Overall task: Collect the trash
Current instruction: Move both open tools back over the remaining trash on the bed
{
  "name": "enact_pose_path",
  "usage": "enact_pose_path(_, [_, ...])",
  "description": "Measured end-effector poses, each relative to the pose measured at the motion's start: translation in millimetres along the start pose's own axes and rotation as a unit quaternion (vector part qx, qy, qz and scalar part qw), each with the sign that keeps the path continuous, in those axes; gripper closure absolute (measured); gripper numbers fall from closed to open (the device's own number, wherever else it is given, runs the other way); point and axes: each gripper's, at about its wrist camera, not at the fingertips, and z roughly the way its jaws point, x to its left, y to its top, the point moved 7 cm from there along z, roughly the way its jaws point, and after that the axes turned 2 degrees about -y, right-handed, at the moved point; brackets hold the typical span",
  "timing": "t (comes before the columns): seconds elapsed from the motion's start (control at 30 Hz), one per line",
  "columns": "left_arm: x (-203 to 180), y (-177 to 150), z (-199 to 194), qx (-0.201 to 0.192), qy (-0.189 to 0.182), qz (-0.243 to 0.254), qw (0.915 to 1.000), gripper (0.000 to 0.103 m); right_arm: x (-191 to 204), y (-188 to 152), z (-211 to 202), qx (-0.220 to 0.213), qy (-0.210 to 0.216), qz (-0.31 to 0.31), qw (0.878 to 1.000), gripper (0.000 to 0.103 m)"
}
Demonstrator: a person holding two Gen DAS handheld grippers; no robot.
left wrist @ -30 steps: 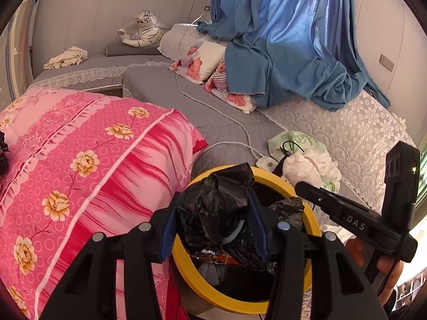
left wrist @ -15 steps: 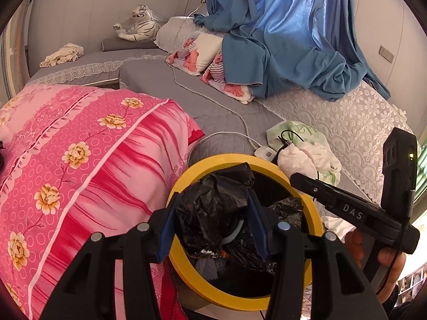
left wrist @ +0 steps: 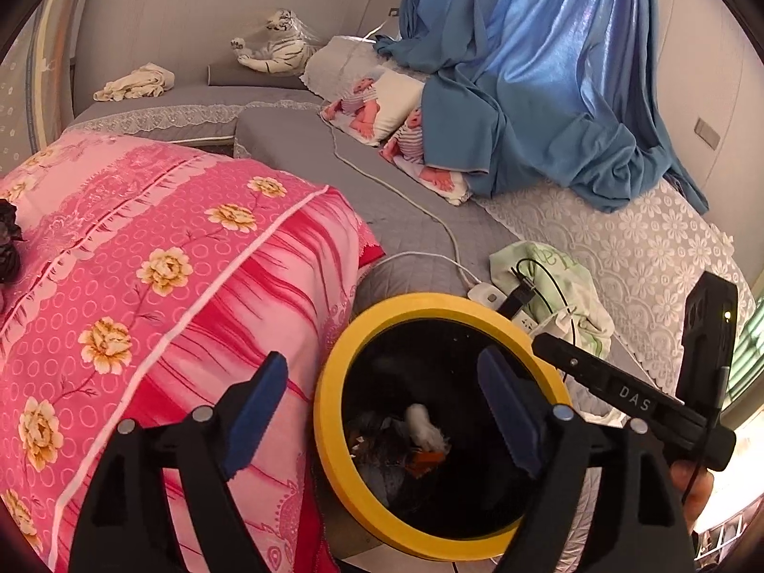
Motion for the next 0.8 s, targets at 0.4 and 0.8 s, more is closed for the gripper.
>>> enact_pose_path(0.4, [50,10,-47,-0.043,0.046,-0.021,0.9978,0.024,47,9,-4,-0.014,0.047,-0.035,0.998,0.058])
enact_pose_path(0.8, [149,5,-124,-0.089,0.137,-0.065,0.9844,0.024,148,7,5,-0.008,0.106,-0.114,0.988,0.058])
